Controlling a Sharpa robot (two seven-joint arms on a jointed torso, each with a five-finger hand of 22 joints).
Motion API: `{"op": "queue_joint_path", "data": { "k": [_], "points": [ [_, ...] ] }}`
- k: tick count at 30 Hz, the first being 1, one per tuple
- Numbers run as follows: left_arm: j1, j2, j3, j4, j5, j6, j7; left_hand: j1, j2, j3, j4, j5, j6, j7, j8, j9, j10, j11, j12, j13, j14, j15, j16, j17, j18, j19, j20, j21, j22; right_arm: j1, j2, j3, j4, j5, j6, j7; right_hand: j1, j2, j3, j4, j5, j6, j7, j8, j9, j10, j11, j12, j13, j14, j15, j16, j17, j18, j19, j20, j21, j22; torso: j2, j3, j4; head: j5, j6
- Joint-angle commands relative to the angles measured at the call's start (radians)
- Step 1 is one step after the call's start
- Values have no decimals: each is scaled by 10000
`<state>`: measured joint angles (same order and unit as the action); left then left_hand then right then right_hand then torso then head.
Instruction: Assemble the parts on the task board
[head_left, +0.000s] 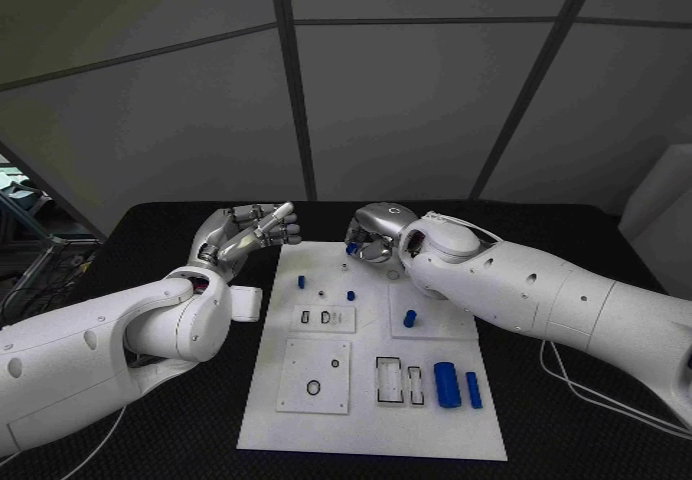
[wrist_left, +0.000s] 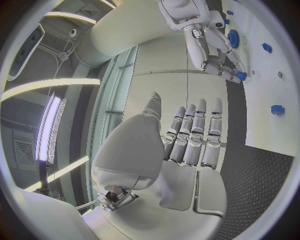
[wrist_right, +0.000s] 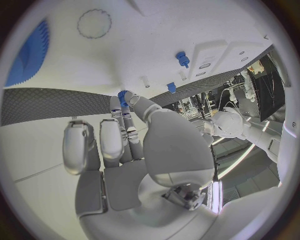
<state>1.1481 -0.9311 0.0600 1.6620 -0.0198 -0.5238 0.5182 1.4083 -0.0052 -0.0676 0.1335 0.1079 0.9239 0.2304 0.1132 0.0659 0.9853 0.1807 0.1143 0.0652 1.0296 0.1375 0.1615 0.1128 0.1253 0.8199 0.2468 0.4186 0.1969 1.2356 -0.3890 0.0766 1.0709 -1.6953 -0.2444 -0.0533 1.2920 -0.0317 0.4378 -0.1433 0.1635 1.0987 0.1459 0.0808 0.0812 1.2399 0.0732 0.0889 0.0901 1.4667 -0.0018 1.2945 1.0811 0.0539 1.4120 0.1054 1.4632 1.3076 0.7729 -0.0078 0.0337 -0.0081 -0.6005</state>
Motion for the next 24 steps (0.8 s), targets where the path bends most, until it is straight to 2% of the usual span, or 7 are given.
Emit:
{"op": "queue_joint_path", "data": {
  "k": [1, 6, 9, 12, 17, 19, 24],
  "points": [
    [28, 13, 13, 0, -64, 127, 5, 77, 41, -4, -45, -33, 45, 54, -68, -10, -9, 55, -54, -13, -53, 50, -35, 13, 552, 41, 21, 30, 14, 17, 26, 0, -36, -85, 279, 53, -8, -65, 1, 47, -15, 16, 61, 29, 16, -6, 44, -75, 12, 306, -14, 59, 0, -58, 62, 9, 65, 384, 1, -2, 2, 6, -9],
    [43, 12, 13, -11, -64, 131, -3, 78, 43, -6, -54, -34, 42, 56, -77, -11, -16, 59, -64, -14, -60, 54, -46, 13, 551, 34, 22, 30, 14, 17, 58, -1, -81, -94, 330, 21, -42, -103, 18, 90, -18, -49, 88, -24, 5, -74, 70, -129, 4, 296, 7, 67, -15, -55, 43, 23, 63, 374, 5, 4, -2, 32, -5],
    [55, 12, 13, -16, -64, 137, -6, 78, 43, -6, -54, -34, 42, 56, -77, -11, -16, 59, -64, -14, -60, 54, -46, 13, 551, 34, 22, 30, 14, 18, 76, -2, -112, -100, 347, -16, -153, -224, 50, 183, -29, -374, 217, -183, -64, -466, 189, -281, -81, 258, 111, 31, -115, -24, -87, 86, -5, 219, 4, 0, -6, 21, -2],
    [69, 11, 13, -19, -64, 143, -12, 78, 43, -6, -54, -34, 42, 56, -77, -11, -16, 59, -64, -14, -60, 54, -46, 13, 551, 34, 22, 30, 14, 20, 99, -3, -150, -105, 391, -59, -332, -572, -30, 314, -43, -1740, 308, -233, -182, -1542, 398, -264, -253, 73, 290, -307, -708, 179, -777, 259, -447, -705, 6, 2, -9, 26, 7],
    [81, -6, 13, -17, -64, 149, -19, 77, 46, -9, -63, -35, 37, 61, -89, -11, -26, 64, -78, -14, -70, 59, -62, 14, 548, 24, 25, 30, 14, 22, -7, -5, 9, -183, 93, -163, -211, -747, -580, 419, -151, -3493, 358, -229, -200, -2671, 517, -141, -246, -103, 382, -739, -1410, 446, -1653, 372, -1139, -1963, 6, 12, -9, 21, 6],
    [84, -20, 13, -17, -64, 153, -20, 77, 46, -9, -63, -35, 37, 61, -89, -11, -26, 64, -78, -14, -70, 59, -62, 14, 548, 24, 25, 30, 14, 21, -174, -5, 241, -203, -67, -210, -167, -747, -706, 452, -165, -3393, 388, -202, -174, -2758, 528, -78, -240, -114, 381, -789, -1498, 459, -1701, 384, -1205, -2062, 1, 20, -17, 30, 11],
    [87, -54, 13, -32, -64, 165, -24, 77, 46, -9, -63, -35, 37, 61, -89, -11, -26, 64, -78, -14, -70, 59, -62, 14, 548, 24, 25, 30, 14, 19, -977, -1, 1150, -113, -473, -354, -26, -614, -902, 575, -27, -2170, 380, 124, 0, -2249, 474, 458, -164, -6, 341, -622, -1275, 348, -1252, 355, -964, -1548, -12, 33, -40, 20, 26]
  ]
}}
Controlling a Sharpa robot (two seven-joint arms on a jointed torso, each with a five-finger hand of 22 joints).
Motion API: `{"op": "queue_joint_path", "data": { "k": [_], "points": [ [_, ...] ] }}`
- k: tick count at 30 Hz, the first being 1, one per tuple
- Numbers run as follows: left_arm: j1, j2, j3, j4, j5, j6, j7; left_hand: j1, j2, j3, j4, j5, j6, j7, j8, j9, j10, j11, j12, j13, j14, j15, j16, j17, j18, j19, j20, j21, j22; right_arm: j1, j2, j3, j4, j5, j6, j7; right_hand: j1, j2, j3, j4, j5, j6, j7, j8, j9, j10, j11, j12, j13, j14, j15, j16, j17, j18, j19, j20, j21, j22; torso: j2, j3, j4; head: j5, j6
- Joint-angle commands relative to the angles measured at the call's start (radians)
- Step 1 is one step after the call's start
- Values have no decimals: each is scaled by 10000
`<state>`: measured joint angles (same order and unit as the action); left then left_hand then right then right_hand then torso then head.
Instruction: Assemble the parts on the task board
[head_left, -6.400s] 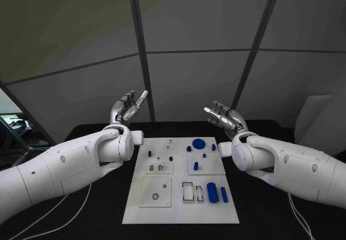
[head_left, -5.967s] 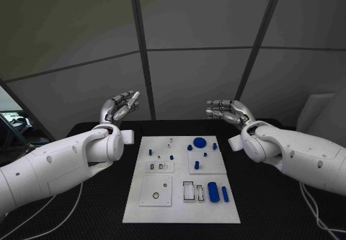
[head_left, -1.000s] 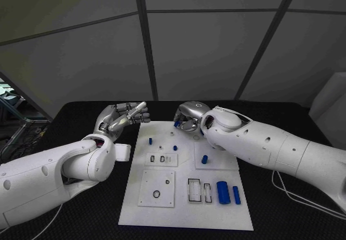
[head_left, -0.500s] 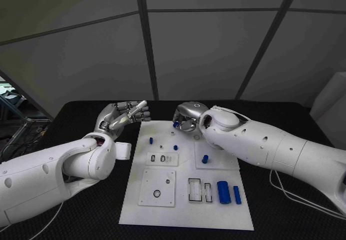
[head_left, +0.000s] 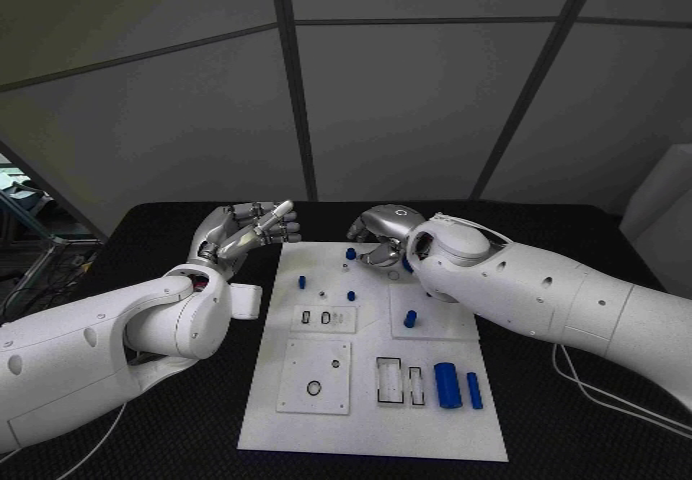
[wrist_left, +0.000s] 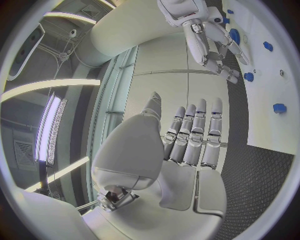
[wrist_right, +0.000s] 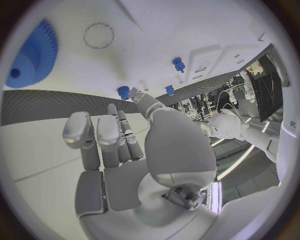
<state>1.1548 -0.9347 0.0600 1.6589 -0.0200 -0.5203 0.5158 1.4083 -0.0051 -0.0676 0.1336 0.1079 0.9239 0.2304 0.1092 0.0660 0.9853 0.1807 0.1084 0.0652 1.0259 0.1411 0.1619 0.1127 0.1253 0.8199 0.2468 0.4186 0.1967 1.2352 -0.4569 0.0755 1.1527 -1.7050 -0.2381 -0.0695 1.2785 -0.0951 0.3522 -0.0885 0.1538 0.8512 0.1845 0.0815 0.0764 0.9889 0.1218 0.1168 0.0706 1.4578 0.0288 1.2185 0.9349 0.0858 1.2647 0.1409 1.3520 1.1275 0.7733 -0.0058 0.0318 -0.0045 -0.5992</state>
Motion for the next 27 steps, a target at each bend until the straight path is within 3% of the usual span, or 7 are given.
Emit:
{"op": "queue_joint_path", "data": {
  "k": [1, 6, 12, 13, 15, 19, 27],
  "points": [
    [20, -26, 12, -9, -61, 134, -1, 77, 46, -9, -64, -35, 37, 61, -49, -12, -26, 64, -18, -15, -34, 22, -66, 15, 548, 24, 25, 31, 15, 22, -533, 11, 552, 66, -621, -225, 102, 46, -44, 62, 115, 439, 0, 166, 66, 439, -25, 282, 53, 121, 28, 225, 311, -7, 349, -6, 239, 430, -22, 14, -25, -19, 22],
    [21, -48, 11, -54, -61, 168, -11, 82, 60, -11, -92, -34, 43, 38, -68, -9, -18, 58, -34, -11, -46, 28, -98, 19, 546, -1, 30, 31, 15, 41, -1837, 17, 1619, 1172, -900, -411, -103, -74, -88, 328, 284, 841, 5, 260, 84, 1657, -182, 827, 247, 333, -73, 786, 1114, -197, 989, -75, 721, 1358, -59, 36, -98, -34, 61],
    [20, -7, 8, -141, -61, 203, -32, 89, 75, -10, -113, -32, 64, 10, -73, -4, 12, 40, -34, -6, -39, 22, -112, 25, 548, -12, 30, 36, 16, 60, -2948, 25, 2387, 2561, -331, -850, -432, -691, -1214, 1042, 967, 737, -358, 170, 7, 3487, -647, 2614, 1544, 488, -461, 1432, 2076, -392, 1613, -435, 1210, 2308, -108, 98, -199, -3, 58],
    [20, 6, 8, -155, -61, 212, -34, 89, 75, -10, -113, -32, 64, 10, -73, -4, 12, 40, -34, -6, -39, 22, -112, 25, 548, -12, 30, 36, 16, 62, -3065, 25, 2440, 2702, -201, -930, -373, -748, -1563, 1162, 1151, 700, -394, 173, 1, 3538, -672, 3224, 2060, 564, -495, 1703, 2549, -439, 1755, -473, 1317, 2523, -115, 107, -217, 4, 59],
    [19, 37, 8, -180, -61, 225, -39, 89, 75, -10, -113, -32, 64, 10, -73, -4, 12, 40, -34, -6, -39, 22, -112, 25, 548, -12, 30, 36, 16, 66, -3228, 25, 2480, 2895, 25, -1073, 171, -614, -2541, 1586, 1474, 607, -410, 262, 1, 3149, -757, 7113, 6125, 660, -471, 2248, 3470, -542, 1994, -386, 1512, 2915, -109, 99, -202, -31, 79],
    [19, 86, 7, -219, -61, 243, -46, 89, 75, -10, -113, -32, 64, 10, -73, -4, 12, 40, -34, -6, -39, 22, -112, 25, 548, -12, 30, 36, 16, 69, -3293, 24, 2368, 3039, 347, -1278, 535, -412, -3335, 2416, 1460, 352, -214, 393, -16, 3166, -445, 10485, 9902, 789, -275, 2775, 4527, -599, 2230, -308, 1691, 3303, -96, 104, -197, -50, 115],
    [18, 130, 6, -269, -61, 260, -58, 89, 75, -10, -113, -32, 64, 10, -73, -4, 12, 40, -34, -6, -39, 22, -112, 25, 548, -12, 30, 36, 16, 68, -2966, 20, 1892, 2909, 682, -1384, 999, -323, -3548, 2841, 1535, 94, -107, 499, -30, 3497, -358, 11627, 11285, 873, -169, 3023, 5075, -642, 2361, -187, 1784, 3510, -76, 90, -159, -93, 103]
  ]
}}
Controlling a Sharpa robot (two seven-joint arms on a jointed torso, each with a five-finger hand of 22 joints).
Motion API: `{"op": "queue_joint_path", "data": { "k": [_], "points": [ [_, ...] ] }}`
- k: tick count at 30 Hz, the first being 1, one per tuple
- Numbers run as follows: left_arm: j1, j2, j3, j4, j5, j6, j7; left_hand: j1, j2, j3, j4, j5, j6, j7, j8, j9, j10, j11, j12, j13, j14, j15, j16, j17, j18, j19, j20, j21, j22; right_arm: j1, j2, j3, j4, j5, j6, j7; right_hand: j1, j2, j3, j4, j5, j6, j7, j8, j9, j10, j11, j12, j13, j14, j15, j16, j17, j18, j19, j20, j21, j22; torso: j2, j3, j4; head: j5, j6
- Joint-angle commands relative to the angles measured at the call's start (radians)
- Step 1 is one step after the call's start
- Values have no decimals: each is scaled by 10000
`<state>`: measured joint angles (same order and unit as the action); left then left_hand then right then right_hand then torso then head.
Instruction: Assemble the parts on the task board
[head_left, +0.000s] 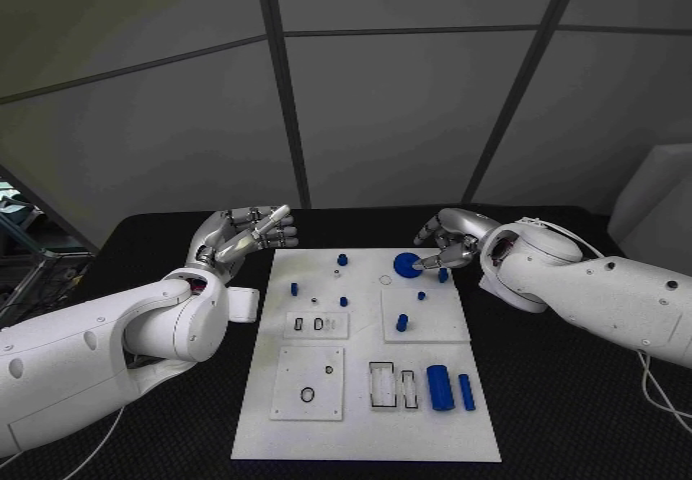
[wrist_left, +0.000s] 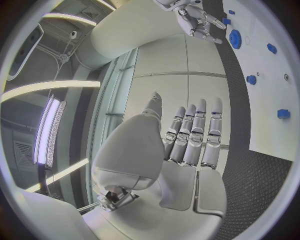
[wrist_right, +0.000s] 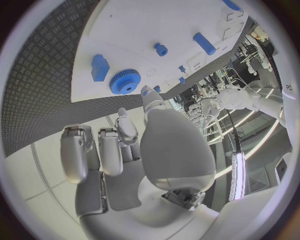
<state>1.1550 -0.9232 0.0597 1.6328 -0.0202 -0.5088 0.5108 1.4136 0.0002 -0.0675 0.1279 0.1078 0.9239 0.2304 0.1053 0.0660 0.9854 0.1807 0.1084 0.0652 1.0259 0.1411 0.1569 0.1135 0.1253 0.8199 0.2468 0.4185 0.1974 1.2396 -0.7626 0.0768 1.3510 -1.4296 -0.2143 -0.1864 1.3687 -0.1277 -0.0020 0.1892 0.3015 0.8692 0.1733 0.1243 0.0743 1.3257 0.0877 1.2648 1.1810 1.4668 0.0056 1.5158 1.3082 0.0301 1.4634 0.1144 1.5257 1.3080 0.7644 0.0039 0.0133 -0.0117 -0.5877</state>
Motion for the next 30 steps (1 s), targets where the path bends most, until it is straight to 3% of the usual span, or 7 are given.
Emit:
{"op": "queue_joint_path", "data": {
  "k": [1, 18, 30],
  "points": [
    [16, 18, 9, -12, -59, 145, -9, 36, 22, -11, -56, -32, 64, 10, -34, -5, 12, 40, -34, -6, -39, 22, -62, 16, 549, -12, 30, 36, 10, 24, 137, 7, -136, 134, 469, -220, 116, 9, -12, 79, 64, -89, 8, 81, -7, 183, -14, 232, 284, 790, 67, 65, 1379, -88, 386, 82, 55, 1721, 5, -15, 27, -30, -33],
    [16, 38, 9, -49, -59, 144, -9, 41, 31, -14, -77, -33, 81, -4, -41, -2, 35, 28, -38, -4, -30, 16, -74, 22, 552, -21, 29, 42, 11, 19, 641, 4, -595, -338, 893, -192, 489, 284, 31, 11, 114, 160, -21, 387, 36, 1360, -16, 1873, 2306, 901, 88, 312, 1972, -163, 627, 116, 204, 2055, -2, -18, 2, -14, -114],
    [16, 29, 9, -57, -59, 150, -13, 41, 31, -14, -77, -33, 81, -4, -41, -2, 35, 28, -38, -4, -30, 16, -74, 22, 552, -21, 29, 42, 11, 17, 728, 2, -801, -643, 1222, -249, 633, 349, 115, -154, -46, 216, -44, 406, 18, 1523, -33, 2092, 2589, 911, 75, 335, 2032, -178, 677, 106, 232, 2122, 2, -15, 18, -26, -153]
  ]
}}
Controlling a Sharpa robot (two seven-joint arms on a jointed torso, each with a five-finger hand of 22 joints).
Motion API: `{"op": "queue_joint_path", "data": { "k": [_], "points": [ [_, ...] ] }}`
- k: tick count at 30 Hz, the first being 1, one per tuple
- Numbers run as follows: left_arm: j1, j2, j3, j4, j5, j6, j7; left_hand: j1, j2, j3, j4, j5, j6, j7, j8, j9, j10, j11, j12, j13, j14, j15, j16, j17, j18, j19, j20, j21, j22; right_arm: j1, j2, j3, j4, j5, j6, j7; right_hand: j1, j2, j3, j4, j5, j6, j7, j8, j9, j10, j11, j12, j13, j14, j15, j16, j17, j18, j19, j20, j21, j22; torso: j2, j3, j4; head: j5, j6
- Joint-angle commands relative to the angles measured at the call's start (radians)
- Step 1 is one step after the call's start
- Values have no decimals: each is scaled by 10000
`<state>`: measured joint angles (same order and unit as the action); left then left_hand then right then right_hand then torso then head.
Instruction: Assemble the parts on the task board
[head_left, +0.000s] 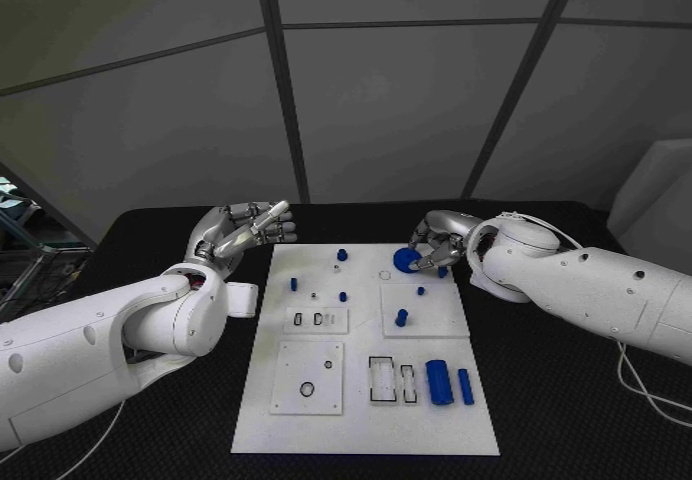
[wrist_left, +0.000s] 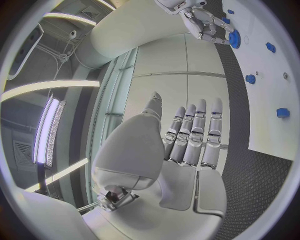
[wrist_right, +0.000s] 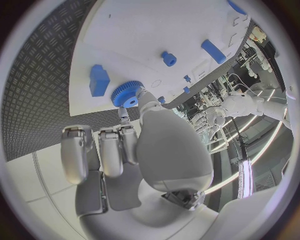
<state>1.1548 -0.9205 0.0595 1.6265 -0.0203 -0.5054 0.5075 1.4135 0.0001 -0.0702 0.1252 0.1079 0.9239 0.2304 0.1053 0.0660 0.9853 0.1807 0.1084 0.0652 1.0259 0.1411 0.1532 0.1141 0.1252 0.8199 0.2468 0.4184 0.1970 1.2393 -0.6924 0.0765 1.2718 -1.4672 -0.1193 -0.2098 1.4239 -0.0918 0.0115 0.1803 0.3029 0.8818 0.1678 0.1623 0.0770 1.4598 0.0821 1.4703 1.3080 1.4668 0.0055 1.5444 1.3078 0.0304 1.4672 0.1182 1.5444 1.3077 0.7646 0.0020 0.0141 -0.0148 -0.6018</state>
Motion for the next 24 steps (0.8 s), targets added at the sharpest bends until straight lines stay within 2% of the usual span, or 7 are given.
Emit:
{"op": "queue_joint_path", "data": {
  "k": [1, 6, 9, 11, 13, 19, 24],
  "points": [
    [18, 1, 11, 5, -58, 117, 20, 41, 31, 14, -50, -33, 81, -4, -41, -2, 35, 28, -38, -4, -30, 15, -37, 17, 552, -21, 29, 42, 15, 20, 37, 4, -16, -283, 288, -15, 94, -4, -10, -81, -69, 92, 10, 26, -10, 185, 23, 42, 1326, 912, 75, 51, 2039, -182, 642, 68, 47, 2129, 1, 3, 5, 5, -14],
    [18, 7, 11, -3, -58, 123, 19, 41, 31, 14, -50, -33, 81, -4, -41, -2, 35, 28, -38, -4, -30, 15, -37, 17, 552, -21, 29, 42, 15, 17, 101, 3, -47, -404, 314, -20, 164, 36, 43, -157, -115, 116, 6, 32, -15, 195, 19, 63, 1356, 915, 71, 58, 2057, -186, 653, 65, 53, 2145, 1, 8, 0, 19, -33],
    [18, 9, 11, -6, -58, 124, 19, 41, 31, 14, -50, -33, 81, -4, -41, -2, 35, 28, -38, -4, -30, 15, -37, 17, 552, -21, 29, 42, 15, 16, 129, 2, -61, -531, 249, -65, 227, 134, 126, -226, -166, 239, -6, 86, -2, 231, 8, 106, 1417, 921, 61, 68, 2085, -196, 687, 57, 72, 2189, -1, 7, 6, 15, -45],
    [18, 9, 11, -7, -58, 126, 19, 41, 31, 14, -50, -33, 81, -4, -41, -2, 35, 28, -38, -4, -30, 15, -37, 17, 552, -21, 29, 42, 15, 15, 143, 1, -66, -611, 162, -131, 265, 248, 249, -279, -498, 383, -22, 139, 9, 347, -5, 228, 1581, 927, 49, 80, 2117, -210, 734, 45, 98, 2249, -6, 6, 7, 0, -45],
    [18, 9, 11, -9, -58, 125, 17, 41, 31, 14, -50, -33, 81, -4, -41, -2, 35, 28, -38, -4, -30, 15, -37, 17, 552, -21, 29, 42, 15, 14, 150, 1, -62, -721, 93, -199, 208, 332, 326, -266, -590, 514, -35, 186, 19, 497, -13, 382, 1784, 938, 41, 99, 2169, -236, 816, 39, 143, 2353, -6, 6, 3, 6, -46],
    [18, 3, 11, -17, -58, 129, 8, 41, 31, 14, -50, -33, 81, -4, -41, -2, 35, 28, -38, -4, -30, 15, -37, 17, 552, -21, 29, 42, 15, 12, 160, 1, -34, -991, 12, -505, -59, 311, 368, -183, -523, 689, -75, 223, 17, 638, -44, 528, 1980, 957, 24, 131, 2256, -277, 949, 26, 216, 2521, -6, 7, 9, -4, -62],
    [18, -4, 11, -19, -58, 139, -12, 41, 32, 13, -54, -33, 82, -3, -44, -3, 36, 28, -41, -5, -29, 15, -40, 18, 553, -23, 29, 44, 15, 10, 147, 1, 25, -1124, -69, -592, -77, 412, 552, -218, -331, 1014, -170, 321, 56, 828, -123, 719, 2237, 982, -39, 172, 2368, -304, 1036, -21, 264, 2631, -7, 7, 15, -3, -60]
  ]
}}
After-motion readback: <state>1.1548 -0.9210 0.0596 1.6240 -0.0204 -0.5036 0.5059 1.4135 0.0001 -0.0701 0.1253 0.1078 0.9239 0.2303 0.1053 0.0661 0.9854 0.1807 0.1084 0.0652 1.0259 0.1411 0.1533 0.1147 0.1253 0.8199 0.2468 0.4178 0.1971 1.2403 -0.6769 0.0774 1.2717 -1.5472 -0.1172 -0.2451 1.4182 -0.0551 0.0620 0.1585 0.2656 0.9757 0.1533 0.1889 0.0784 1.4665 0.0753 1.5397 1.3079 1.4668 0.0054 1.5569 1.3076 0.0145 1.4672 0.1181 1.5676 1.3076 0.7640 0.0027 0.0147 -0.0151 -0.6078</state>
